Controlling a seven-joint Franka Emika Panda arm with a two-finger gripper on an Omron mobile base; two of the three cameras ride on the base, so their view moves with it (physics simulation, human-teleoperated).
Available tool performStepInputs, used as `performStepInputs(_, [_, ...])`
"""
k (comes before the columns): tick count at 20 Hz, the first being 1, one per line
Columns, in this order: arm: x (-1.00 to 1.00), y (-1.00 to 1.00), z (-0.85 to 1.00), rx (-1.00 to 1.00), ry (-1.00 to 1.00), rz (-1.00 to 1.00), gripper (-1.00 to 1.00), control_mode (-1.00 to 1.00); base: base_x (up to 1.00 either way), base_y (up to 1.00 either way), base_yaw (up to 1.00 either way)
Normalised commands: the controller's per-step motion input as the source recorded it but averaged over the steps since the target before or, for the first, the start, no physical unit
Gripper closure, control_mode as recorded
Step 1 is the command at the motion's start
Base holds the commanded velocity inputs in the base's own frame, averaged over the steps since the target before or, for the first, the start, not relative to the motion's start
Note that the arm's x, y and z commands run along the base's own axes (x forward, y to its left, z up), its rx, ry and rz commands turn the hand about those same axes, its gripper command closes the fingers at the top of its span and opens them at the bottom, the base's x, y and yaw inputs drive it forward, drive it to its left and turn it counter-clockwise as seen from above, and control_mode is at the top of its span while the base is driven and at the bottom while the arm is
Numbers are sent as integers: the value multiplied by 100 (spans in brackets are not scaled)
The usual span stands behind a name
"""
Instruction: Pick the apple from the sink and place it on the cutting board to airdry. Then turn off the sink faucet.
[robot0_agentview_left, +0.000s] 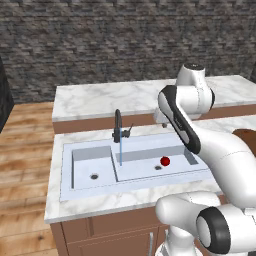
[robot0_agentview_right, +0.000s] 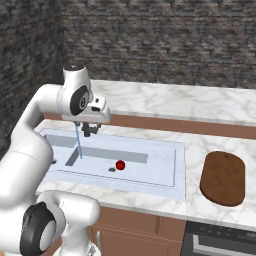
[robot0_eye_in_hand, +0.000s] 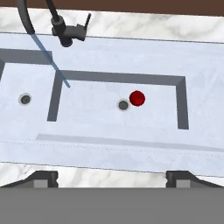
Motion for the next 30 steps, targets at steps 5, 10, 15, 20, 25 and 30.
performStepInputs(5, [0,0,-26,0,0,0,-100,-100,0,0,0])
performStepInputs(10, [0,-9,-20,0,0,0,-100,-100,0,0,0])
performStepInputs(15, [0,-18,-17,0,0,0,-100,-100,0,0,0])
performStepInputs(20, [0,-16,-20,0,0,0,-100,-100,0,0,0])
performStepInputs(25, [1,-7,-27,0,1,0,-100,-100,0,0,0])
performStepInputs(30, [0,-7,-27,0,0,0,-100,-100,0,0,0])
